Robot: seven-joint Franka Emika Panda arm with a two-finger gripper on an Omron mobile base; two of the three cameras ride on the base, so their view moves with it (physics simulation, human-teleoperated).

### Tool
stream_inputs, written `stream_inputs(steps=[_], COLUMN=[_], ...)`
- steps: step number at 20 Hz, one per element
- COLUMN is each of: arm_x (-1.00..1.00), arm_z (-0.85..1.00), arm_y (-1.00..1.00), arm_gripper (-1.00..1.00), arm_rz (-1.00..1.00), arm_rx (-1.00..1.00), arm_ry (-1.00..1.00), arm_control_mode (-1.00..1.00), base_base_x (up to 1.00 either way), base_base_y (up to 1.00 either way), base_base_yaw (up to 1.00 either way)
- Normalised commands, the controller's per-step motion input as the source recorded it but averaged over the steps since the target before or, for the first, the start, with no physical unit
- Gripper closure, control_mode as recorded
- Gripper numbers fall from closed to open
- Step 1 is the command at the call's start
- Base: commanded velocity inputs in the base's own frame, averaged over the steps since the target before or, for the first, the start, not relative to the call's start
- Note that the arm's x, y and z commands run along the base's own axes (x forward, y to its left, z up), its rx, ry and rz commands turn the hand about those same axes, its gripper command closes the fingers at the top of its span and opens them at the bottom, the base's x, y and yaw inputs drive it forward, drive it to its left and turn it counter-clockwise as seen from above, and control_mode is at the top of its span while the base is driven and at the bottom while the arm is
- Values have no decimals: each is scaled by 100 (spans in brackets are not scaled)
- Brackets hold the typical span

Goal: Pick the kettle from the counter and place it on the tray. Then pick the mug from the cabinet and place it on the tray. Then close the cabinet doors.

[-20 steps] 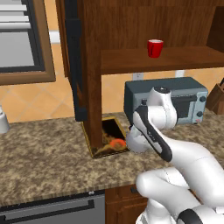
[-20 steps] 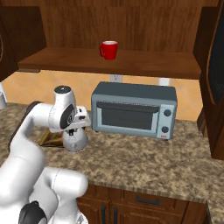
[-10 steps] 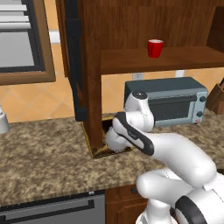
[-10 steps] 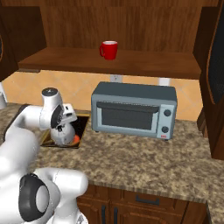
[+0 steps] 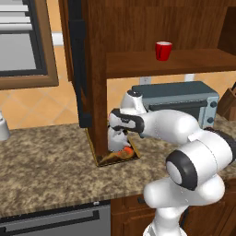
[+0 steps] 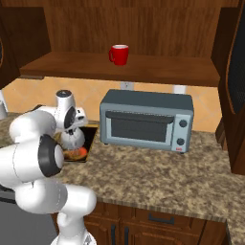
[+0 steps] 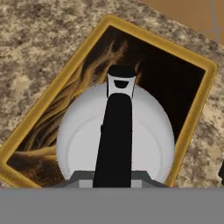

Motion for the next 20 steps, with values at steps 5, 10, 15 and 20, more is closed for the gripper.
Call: stream_inputs(steps=[5,10,15,20], arm_x=[63,48,28,6], arm_z=[-15,-20,-18,-18], arm_y=[25,10,0,4], arm_gripper=[100,100,100,-100], arm_rz=[0,0,-1,0], arm_rx=[-2,-4,-4,0], arm_ry=[6,0,-1,-2], arm_control_mode=[-100,-100,-100,-100], base_base_x=[0,0,0,0], base_base_y=[0,0,0,0], base_base_yaw=[0,0,0,0])
